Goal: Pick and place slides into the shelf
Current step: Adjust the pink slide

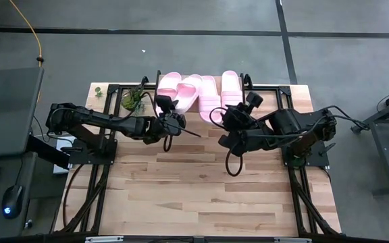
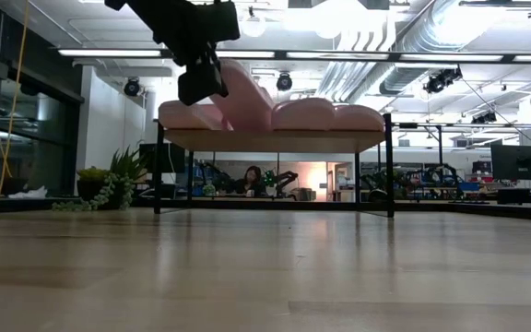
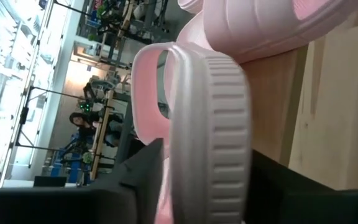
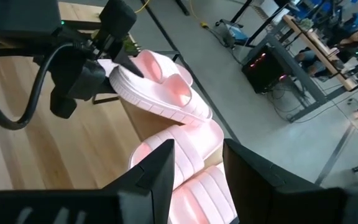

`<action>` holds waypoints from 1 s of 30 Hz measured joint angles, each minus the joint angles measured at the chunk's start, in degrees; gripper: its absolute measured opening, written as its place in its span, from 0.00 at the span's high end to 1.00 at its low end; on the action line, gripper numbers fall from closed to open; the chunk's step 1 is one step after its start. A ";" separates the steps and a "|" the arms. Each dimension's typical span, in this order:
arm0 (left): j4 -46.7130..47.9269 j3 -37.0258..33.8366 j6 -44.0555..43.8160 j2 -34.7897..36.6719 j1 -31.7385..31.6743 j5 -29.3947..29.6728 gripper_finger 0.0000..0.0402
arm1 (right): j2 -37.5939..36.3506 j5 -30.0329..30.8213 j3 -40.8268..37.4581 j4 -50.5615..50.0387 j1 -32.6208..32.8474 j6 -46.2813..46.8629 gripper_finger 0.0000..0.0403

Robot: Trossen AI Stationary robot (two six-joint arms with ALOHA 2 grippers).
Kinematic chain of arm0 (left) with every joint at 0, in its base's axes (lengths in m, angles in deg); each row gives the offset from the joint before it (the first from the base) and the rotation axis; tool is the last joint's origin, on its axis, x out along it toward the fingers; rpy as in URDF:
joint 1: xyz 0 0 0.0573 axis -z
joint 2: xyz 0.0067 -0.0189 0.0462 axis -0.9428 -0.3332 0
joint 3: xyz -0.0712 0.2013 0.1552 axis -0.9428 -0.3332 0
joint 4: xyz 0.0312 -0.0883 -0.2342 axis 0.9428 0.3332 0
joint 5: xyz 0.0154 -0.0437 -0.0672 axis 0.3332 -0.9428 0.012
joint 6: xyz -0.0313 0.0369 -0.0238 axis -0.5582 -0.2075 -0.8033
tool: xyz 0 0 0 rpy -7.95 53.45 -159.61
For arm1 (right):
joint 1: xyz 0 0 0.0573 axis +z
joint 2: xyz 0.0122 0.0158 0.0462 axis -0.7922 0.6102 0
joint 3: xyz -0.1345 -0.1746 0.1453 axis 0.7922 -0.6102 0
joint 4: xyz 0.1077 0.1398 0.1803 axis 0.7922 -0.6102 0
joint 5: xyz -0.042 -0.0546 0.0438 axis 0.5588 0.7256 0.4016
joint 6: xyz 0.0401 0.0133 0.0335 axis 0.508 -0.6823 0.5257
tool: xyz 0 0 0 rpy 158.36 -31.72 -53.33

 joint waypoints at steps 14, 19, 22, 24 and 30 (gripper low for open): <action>-3.22 0.01 1.22 0.00 0.75 -0.47 0.24 | 0.00 -0.25 0.00 -0.01 0.36 0.42 0.69; -2.95 1.37 -0.53 0.00 1.66 -5.53 0.15 | 0.00 -0.22 0.00 0.00 0.37 0.98 0.69; -1.59 2.26 -1.16 0.00 1.72 -9.70 0.12 | 0.01 -0.22 0.00 0.00 0.37 1.07 0.69; -0.22 2.85 -1.52 0.00 1.68 -11.63 0.11 | 0.00 -0.28 0.00 0.00 0.35 1.42 0.69; 4.51 4.40 -4.04 0.00 1.58 -17.12 0.12 | 0.01 -0.64 0.00 0.03 0.37 1.44 0.69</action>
